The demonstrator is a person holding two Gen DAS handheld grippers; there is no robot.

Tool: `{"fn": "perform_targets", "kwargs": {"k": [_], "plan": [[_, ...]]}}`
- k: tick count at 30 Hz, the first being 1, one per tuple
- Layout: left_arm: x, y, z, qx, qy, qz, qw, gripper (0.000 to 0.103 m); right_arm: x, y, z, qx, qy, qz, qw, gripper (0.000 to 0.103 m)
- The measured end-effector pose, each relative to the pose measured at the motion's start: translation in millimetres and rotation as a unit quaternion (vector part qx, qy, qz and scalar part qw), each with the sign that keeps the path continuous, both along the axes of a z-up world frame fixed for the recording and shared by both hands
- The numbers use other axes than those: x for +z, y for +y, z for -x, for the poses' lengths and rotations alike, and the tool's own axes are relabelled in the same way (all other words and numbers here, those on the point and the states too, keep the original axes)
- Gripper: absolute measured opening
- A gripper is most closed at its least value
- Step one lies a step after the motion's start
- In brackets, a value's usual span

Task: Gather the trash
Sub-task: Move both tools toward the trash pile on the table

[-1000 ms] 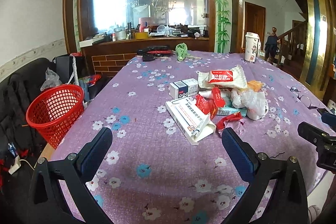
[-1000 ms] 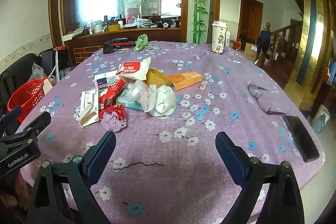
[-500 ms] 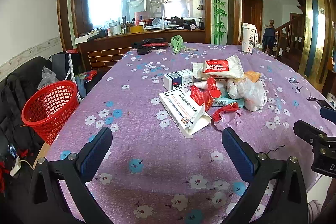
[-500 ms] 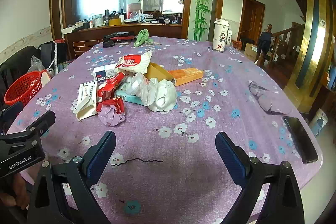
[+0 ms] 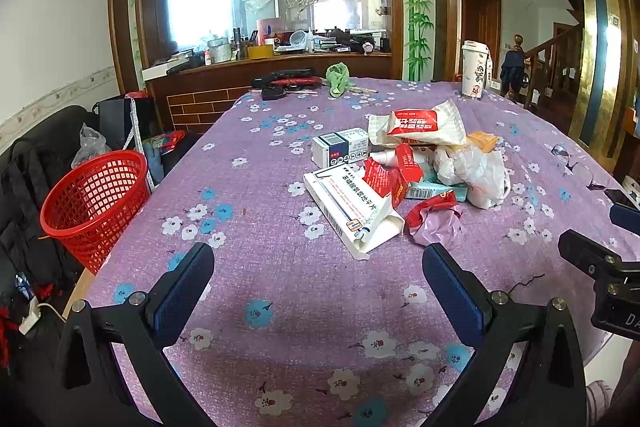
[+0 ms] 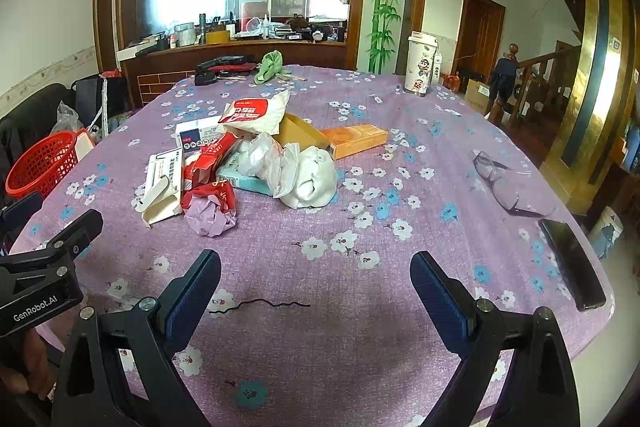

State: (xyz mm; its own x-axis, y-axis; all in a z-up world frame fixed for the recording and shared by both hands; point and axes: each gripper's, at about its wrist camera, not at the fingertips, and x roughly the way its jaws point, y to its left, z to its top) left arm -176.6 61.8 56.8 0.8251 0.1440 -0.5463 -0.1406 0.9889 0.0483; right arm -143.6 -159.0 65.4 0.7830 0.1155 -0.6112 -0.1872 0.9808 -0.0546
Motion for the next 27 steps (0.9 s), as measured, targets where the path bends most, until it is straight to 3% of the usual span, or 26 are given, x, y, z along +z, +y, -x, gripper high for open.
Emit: {"fn": "perform_targets", "kwargs": {"k": [27], "plan": [[-8.6,1.0,-6.2,0.001,0.022,0.004,0.9998,0.103,-9.7,2.8,-7.5,0.000,0.020,-0.003,1.000,0.097]]}}
